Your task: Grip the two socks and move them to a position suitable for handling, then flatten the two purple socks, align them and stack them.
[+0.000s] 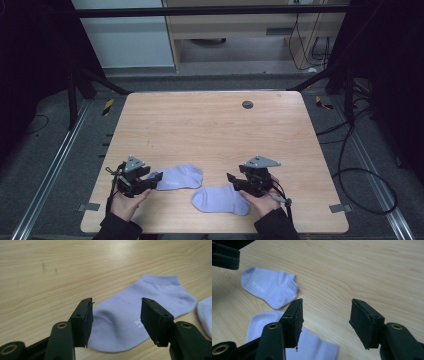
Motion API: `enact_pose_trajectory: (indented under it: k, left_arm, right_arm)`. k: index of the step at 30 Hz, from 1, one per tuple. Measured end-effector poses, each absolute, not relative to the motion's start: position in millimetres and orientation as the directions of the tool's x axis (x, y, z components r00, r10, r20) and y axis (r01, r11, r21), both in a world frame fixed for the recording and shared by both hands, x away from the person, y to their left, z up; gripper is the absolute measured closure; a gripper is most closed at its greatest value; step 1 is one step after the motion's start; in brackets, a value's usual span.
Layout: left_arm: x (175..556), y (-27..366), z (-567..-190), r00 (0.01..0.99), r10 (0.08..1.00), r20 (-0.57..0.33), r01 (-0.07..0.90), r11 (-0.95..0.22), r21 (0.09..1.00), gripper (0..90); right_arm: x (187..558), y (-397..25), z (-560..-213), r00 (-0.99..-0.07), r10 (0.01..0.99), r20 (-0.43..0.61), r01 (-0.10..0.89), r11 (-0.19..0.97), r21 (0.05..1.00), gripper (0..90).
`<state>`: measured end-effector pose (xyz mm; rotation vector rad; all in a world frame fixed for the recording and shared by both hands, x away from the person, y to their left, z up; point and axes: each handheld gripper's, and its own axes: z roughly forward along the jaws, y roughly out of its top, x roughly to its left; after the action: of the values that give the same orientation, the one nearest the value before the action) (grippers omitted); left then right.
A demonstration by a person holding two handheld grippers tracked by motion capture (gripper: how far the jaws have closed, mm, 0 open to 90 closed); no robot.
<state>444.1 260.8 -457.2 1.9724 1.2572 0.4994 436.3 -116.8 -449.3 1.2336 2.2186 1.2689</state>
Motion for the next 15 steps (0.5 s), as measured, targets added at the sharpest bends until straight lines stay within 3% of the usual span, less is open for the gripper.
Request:
enact_pose_trajectory:
  k: [15]
  left_arm:
    - [454, 278, -467, 0.416, 0.908, -0.041, 0.618, -0.25, 0.745, 42.8]
  right_arm:
    - [461, -54, -451, -0.605, 0.784, 0.139, 0.547, 0.282, 0.788, 42.5]
